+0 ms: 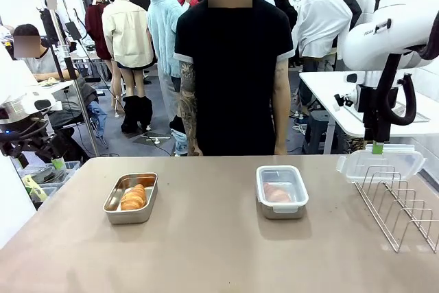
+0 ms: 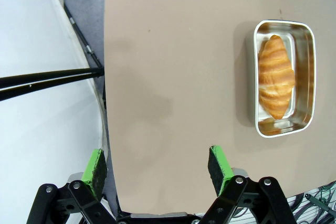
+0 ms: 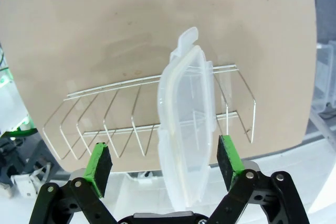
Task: Place the bread in airtight containers.
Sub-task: Pick up one Airtight Container lid and hand it to the human.
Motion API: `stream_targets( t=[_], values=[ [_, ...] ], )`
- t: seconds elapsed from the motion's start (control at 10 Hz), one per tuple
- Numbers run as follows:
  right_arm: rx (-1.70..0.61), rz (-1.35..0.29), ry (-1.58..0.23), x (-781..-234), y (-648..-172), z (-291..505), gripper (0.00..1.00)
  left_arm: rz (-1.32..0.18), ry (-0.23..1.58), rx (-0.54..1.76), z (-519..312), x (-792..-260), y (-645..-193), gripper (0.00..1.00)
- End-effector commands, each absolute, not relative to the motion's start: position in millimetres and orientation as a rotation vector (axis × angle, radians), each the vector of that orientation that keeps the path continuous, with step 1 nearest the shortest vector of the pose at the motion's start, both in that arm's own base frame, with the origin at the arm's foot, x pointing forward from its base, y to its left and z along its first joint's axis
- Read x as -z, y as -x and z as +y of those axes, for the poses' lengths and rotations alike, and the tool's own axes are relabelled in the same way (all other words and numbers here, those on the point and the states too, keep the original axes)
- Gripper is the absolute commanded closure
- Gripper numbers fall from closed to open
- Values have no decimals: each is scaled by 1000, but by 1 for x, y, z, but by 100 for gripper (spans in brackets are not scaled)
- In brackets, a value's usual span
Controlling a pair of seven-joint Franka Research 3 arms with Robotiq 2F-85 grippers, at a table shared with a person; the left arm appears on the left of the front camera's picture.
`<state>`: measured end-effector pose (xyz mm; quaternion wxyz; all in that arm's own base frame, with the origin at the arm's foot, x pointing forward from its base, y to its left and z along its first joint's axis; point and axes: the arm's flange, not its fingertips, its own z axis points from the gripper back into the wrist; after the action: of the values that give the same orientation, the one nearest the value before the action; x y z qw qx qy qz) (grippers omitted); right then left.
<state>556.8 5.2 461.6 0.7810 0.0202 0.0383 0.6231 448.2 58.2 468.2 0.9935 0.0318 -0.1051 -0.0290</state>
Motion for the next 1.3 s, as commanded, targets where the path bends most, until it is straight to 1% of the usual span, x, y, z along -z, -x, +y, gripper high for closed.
stream_targets(
  t=[0.0, 0.1, 0.3, 0.6, 0.8, 1.2],
  values=[
    [-1246, 42, 44, -447, -562, 7, 0, -211, -73, 56, 60, -468, -446, 0],
    [-1255, 52, 70, -440, -569, 11, 0, -211, -73, 56, 60, -468, -446, 0],
    [-1282, 53, 45, -433, -581, 9, 0, -211, -73, 56, 60, -468, -446, 0],
    [-1297, 114, 46, -411, -594, 14, 0, -211, -73, 56, 60, -468, -446, 0],
    [-1289, 132, 60, -407, -600, 17, 0, -211, -73, 56, 60, -468, -446, 0],
    [-1271, 152, 64, -408, -599, 19, 79, -211, -73, 56, 60, -468, -446, 0]
  ],
)
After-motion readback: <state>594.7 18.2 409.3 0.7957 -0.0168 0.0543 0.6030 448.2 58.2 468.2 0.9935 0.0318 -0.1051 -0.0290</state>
